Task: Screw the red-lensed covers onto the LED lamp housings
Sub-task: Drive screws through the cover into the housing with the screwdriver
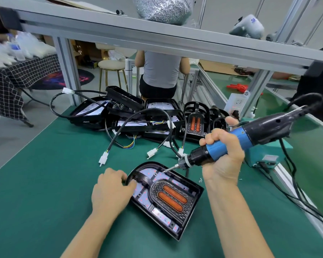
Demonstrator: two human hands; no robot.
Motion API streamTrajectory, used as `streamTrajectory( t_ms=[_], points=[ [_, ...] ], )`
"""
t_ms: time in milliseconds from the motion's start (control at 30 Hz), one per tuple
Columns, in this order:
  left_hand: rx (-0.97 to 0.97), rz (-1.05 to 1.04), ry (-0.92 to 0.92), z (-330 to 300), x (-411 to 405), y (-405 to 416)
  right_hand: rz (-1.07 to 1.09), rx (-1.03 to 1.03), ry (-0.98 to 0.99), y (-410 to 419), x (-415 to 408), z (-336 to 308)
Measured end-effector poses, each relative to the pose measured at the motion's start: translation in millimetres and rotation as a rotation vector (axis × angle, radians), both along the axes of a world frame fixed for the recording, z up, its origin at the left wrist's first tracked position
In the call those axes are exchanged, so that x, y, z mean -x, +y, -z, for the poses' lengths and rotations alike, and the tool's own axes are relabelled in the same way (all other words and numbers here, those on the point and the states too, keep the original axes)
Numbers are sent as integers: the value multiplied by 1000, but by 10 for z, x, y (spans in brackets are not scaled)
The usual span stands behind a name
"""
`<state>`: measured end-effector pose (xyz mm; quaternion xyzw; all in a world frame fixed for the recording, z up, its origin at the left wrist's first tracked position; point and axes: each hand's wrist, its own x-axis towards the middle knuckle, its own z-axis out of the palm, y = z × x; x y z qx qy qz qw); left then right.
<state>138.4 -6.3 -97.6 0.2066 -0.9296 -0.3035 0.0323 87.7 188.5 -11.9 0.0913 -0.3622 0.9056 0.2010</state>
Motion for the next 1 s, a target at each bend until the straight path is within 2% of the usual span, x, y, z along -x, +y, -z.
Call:
streamTrajectory(
  t_ms=[333,500,1000],
  points=[
    [5,-100,27,19,163,73,27,-154,1,-163,260,189],
    [-15,-87,19,51,204,102,51,-211,-9,-193,306,215],
    [-58,-84,32,103,265,98,20,-262,20,-236,352,261]
  ],
)
